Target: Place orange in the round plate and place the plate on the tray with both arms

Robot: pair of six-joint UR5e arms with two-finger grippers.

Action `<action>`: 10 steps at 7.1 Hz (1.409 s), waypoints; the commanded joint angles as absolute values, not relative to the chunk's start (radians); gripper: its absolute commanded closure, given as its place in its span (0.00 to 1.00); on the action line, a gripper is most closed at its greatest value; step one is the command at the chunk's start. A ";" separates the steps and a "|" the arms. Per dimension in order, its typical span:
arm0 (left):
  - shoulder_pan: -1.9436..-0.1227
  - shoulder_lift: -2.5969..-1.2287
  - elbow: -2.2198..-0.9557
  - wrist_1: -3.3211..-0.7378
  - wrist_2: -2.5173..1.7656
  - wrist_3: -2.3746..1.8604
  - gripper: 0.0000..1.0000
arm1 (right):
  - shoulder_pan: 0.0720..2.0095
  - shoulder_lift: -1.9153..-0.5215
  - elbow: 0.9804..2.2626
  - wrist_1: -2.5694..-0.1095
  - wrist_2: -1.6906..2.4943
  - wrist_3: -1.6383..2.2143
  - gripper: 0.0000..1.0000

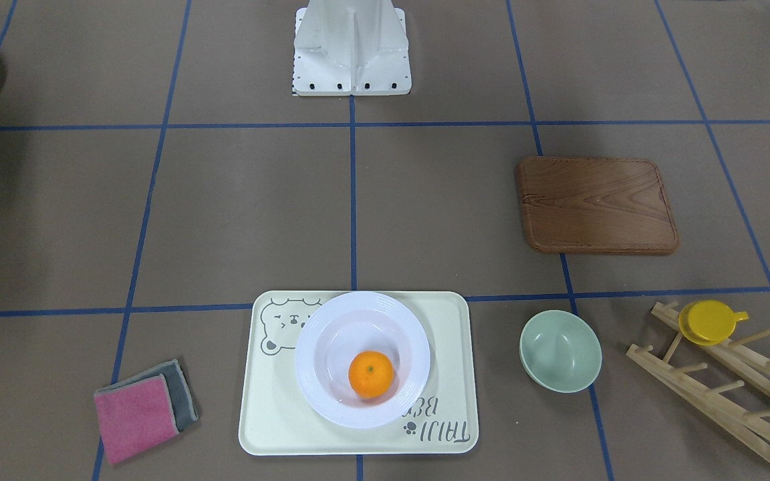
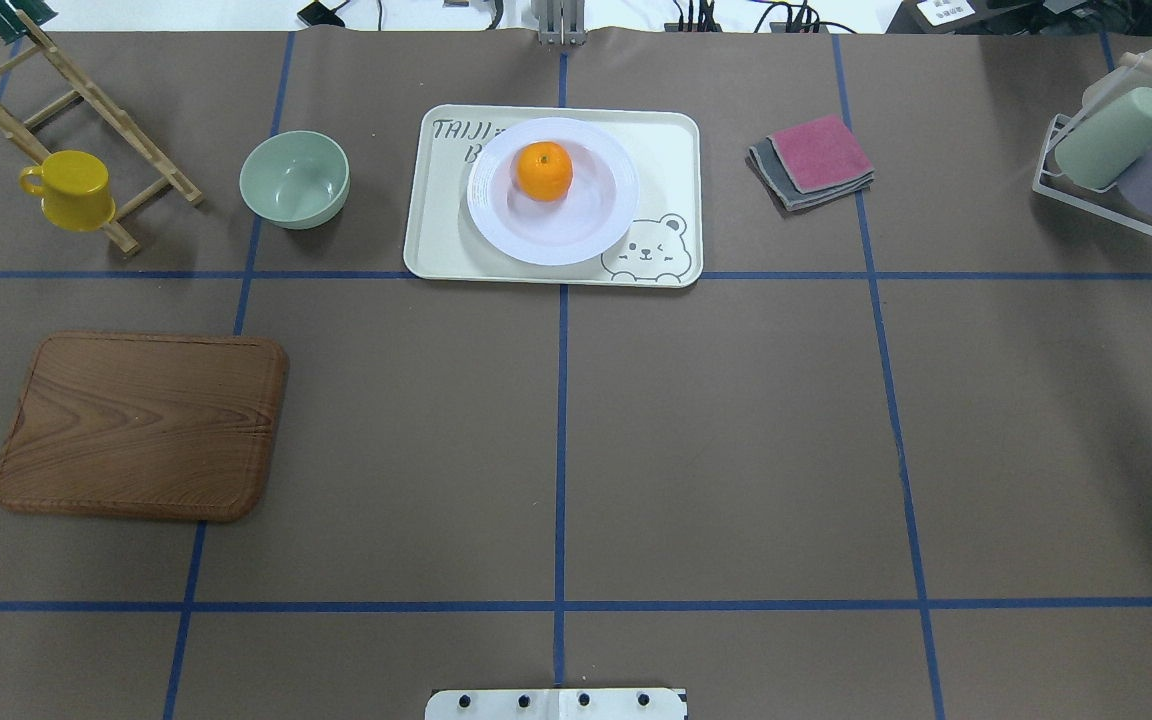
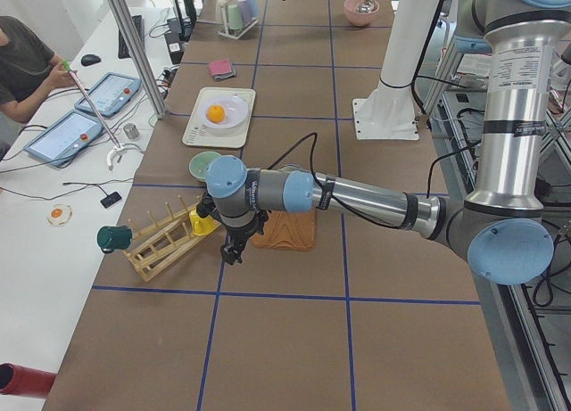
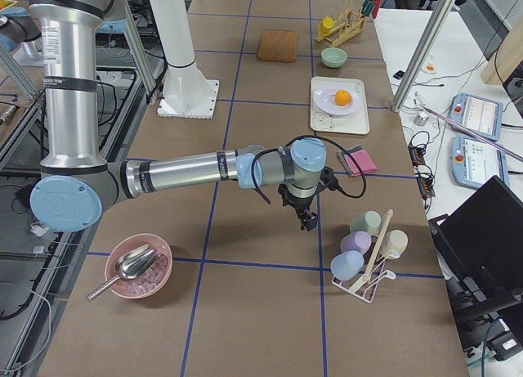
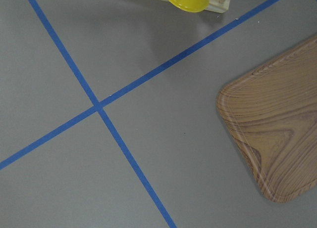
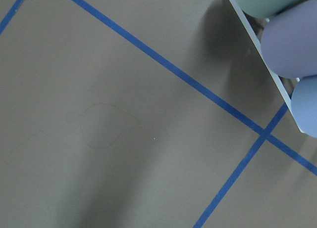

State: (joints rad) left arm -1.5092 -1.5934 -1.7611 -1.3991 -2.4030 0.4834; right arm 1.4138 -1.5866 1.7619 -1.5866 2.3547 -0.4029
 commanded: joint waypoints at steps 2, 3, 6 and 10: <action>-1.512 -1.583 -1.811 -1.397 -2.427 0.477 0.00 | 1.414 -1.600 1.776 -1.586 2.373 -0.414 0.00; -1.520 -1.556 -1.851 -1.397 -2.418 0.476 0.00 | 1.414 -1.624 1.784 -1.585 2.364 -0.413 0.00; -1.516 -1.482 -1.937 -1.397 -2.414 0.479 0.00 | 1.414 -1.625 1.787 -1.585 2.349 -0.405 0.00; -1.516 -1.483 -1.939 -1.399 -2.416 0.466 0.00 | 1.416 -1.629 1.819 -1.586 2.347 -0.403 0.00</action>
